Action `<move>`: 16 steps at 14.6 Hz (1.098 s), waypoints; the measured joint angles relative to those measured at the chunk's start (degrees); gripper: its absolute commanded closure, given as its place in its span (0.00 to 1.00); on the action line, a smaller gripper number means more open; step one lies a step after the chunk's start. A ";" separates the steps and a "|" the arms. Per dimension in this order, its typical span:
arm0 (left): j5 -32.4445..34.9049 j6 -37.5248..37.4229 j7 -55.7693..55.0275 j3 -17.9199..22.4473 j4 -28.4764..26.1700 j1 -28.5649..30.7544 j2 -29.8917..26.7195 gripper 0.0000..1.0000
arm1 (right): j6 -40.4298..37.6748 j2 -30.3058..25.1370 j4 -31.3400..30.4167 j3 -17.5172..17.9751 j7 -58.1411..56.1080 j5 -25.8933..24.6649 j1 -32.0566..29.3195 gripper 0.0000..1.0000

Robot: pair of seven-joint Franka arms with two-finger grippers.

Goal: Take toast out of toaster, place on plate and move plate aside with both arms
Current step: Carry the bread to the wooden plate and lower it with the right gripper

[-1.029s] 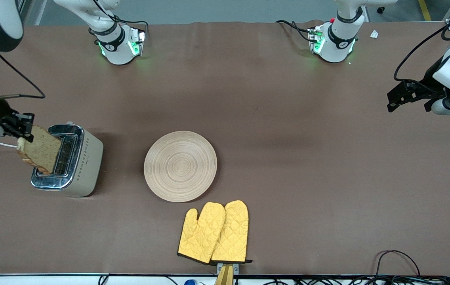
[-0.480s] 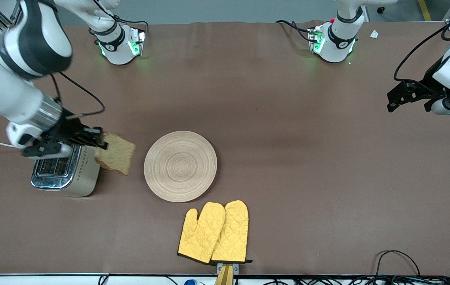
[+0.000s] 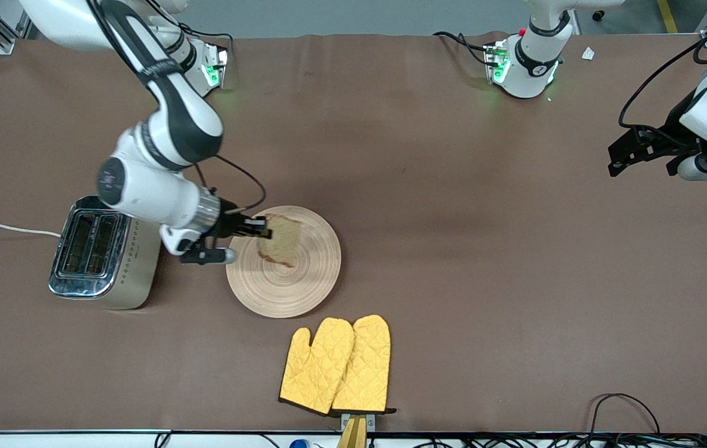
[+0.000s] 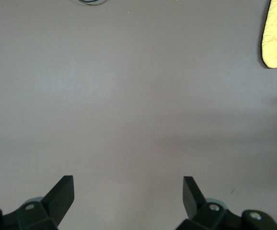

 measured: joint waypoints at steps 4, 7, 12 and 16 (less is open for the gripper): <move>0.00 0.00 0.00 0.00 0.00 0.00 0.00 0.00 | 2.10 2.61 -0.28 0.34 -0.37 0.16 0.00 1.00; 0.00 -0.05 0.00 -0.01 -0.01 -0.01 0.12 0.00 | 2.25 3.33 -0.41 -0.08 -3.70 0.17 -0.88 1.00; 0.00 -0.08 0.03 -0.04 -0.03 -0.02 1.43 0.00 | 5.16 6.85 -0.73 -2.26 -10.87 0.17 -2.05 1.00; 0.00 -0.08 0.03 -0.10 -0.03 -0.17 1.59 0.00 | 5.20 8.19 -0.74 -4.81 -14.87 0.17 -2.22 0.98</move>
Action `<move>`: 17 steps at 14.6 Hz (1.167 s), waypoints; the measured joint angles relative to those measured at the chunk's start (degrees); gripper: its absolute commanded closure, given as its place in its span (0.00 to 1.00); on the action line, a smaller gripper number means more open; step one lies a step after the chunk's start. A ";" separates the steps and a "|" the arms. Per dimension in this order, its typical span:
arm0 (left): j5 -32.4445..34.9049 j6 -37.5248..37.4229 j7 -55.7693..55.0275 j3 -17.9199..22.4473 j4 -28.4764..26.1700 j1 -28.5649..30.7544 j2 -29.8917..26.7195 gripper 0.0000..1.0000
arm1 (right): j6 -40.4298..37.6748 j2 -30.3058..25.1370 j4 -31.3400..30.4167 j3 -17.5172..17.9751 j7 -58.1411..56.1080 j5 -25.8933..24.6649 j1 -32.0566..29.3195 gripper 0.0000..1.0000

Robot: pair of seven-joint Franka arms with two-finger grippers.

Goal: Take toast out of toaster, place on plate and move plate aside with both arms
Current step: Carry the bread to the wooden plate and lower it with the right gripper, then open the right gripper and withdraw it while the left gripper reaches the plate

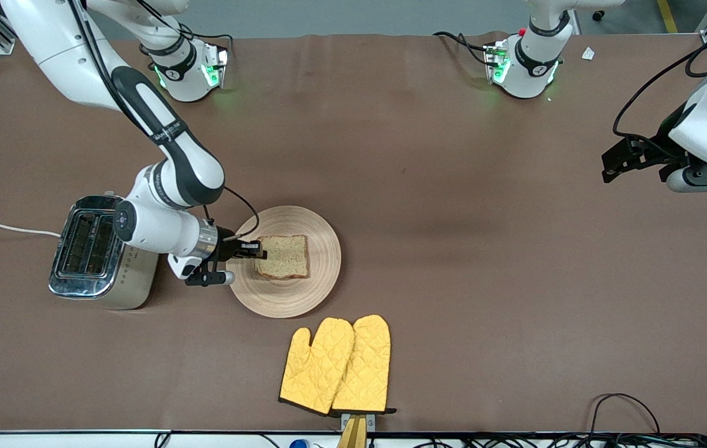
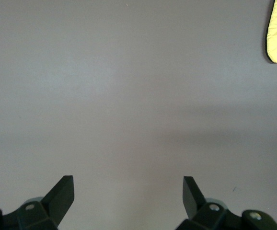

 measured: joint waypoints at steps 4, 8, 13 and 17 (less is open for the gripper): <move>0.00 -0.67 0.00 -0.09 0.00 -0.23 0.00 0.00 | -3.39 0.02 0.04 -3.14 -2.83 0.00 -0.53 0.27; 0.00 -1.82 0.01 -0.09 -0.02 -0.21 0.10 0.00 | -3.78 -0.04 0.17 -3.98 -3.17 -0.17 -0.67 0.00; -4.37 -2.72 0.00 -0.57 -0.74 -0.61 1.84 0.00 | -7.37 -3.59 1.93 -5.10 -1.80 -7.29 -0.64 0.00; -15.32 -2.50 0.20 -0.59 -1.57 -0.43 8.96 0.00 | -13.55 -10.46 3.49 -6.42 5.95 -17.88 -0.73 0.00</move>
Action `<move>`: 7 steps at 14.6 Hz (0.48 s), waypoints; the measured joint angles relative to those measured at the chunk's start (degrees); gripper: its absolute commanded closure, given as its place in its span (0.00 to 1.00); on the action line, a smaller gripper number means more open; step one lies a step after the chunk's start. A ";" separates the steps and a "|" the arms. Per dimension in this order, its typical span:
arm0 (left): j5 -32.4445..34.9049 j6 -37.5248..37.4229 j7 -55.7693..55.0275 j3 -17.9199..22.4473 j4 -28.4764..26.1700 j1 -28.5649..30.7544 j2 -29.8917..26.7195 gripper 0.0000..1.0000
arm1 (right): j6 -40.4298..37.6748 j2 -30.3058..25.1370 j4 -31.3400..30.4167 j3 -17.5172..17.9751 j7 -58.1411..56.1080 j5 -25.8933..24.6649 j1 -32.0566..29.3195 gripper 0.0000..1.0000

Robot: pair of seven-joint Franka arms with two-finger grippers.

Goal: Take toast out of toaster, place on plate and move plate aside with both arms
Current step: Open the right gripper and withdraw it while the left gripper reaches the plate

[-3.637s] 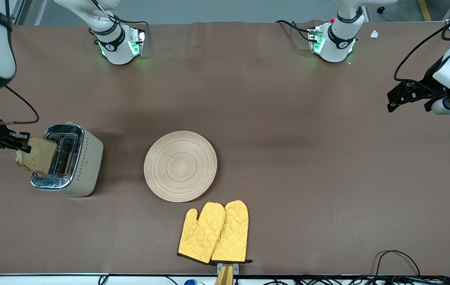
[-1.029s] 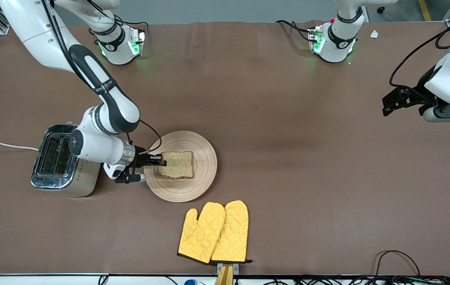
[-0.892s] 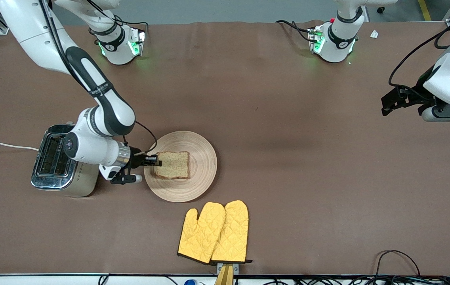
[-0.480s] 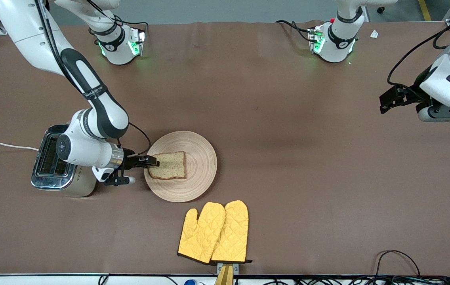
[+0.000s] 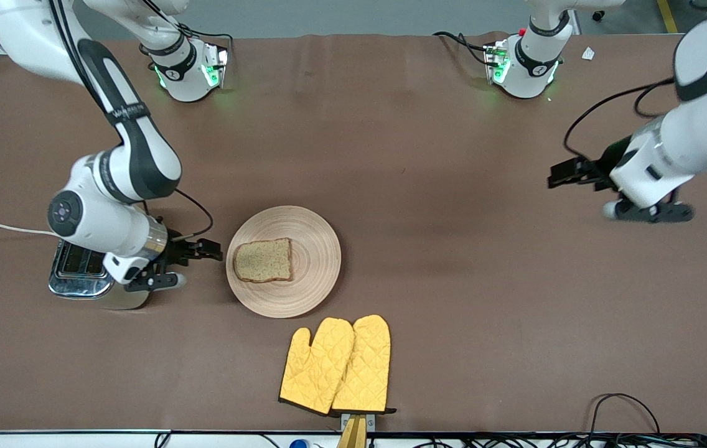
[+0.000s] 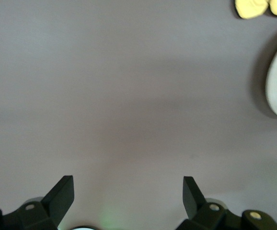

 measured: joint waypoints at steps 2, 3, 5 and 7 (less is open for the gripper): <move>-6.55 2.30 1.85 -0.06 -0.05 -0.17 5.43 0.00 | -4.33 -4.40 1.75 -0.33 3.98 -3.52 -0.12 0.00; -9.66 4.19 2.95 -0.42 -0.04 -0.31 8.38 0.00 | -6.49 -6.59 2.53 -0.61 4.72 -4.27 -0.41 0.00; -15.49 8.25 4.49 -2.38 0.02 -0.44 14.15 0.00 | -9.79 -10.50 3.28 -1.04 4.98 -4.89 -2.31 0.00; -20.50 14.70 5.37 -5.55 0.03 -0.76 19.75 0.00 | -13.34 -13.14 4.48 -1.91 4.29 -5.05 -4.62 0.00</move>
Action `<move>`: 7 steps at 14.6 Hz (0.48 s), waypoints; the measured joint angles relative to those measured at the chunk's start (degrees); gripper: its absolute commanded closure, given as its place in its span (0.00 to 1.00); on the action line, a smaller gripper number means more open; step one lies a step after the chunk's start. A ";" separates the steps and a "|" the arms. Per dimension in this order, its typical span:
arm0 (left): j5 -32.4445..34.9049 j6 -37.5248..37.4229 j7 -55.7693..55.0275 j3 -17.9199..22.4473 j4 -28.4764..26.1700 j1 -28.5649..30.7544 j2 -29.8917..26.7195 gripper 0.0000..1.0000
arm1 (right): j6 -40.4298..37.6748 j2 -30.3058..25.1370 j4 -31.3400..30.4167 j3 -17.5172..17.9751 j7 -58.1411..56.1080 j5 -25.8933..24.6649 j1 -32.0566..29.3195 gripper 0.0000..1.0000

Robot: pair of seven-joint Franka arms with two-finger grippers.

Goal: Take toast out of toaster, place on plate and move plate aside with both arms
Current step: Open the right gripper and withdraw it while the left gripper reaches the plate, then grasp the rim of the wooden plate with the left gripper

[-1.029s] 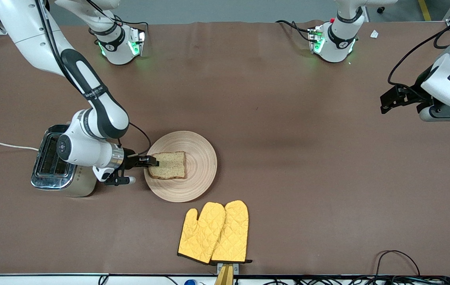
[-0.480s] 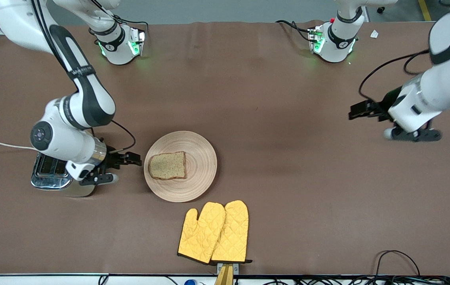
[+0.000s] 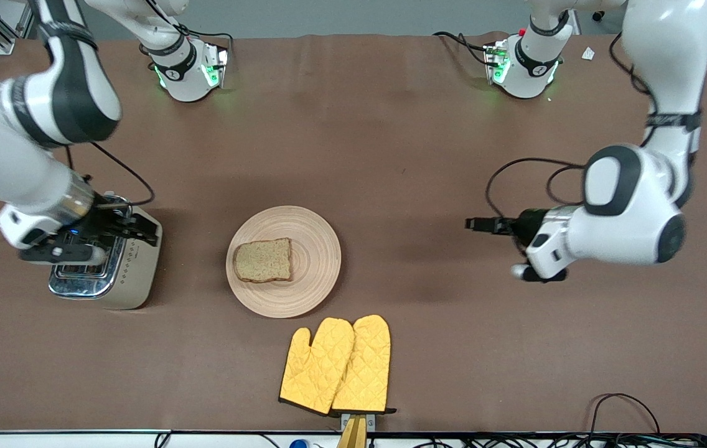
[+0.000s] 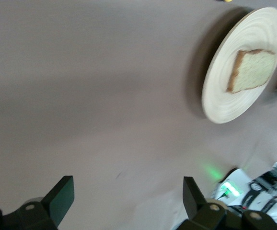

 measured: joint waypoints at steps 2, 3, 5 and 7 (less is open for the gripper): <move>-3.18 8.72 0.07 -4.22 0.04 -0.77 5.72 0.00 | -4.94 -1.10 3.60 -2.34 -2.27 -0.15 -0.53 0.00; -4.28 13.23 0.08 -5.99 0.19 -1.73 8.38 0.00 | -8.22 -1.22 6.17 -3.55 -3.27 -0.30 -0.58 0.00; -6.22 20.45 0.10 -7.70 1.47 -5.12 12.61 0.00 | -12.98 -1.29 10.60 -5.88 -4.77 -0.55 -0.62 0.00; -8.36 25.33 0.02 -7.83 3.54 -9.51 15.45 0.00 | -14.22 -1.55 12.58 -8.01 -6.61 -1.05 -0.61 0.00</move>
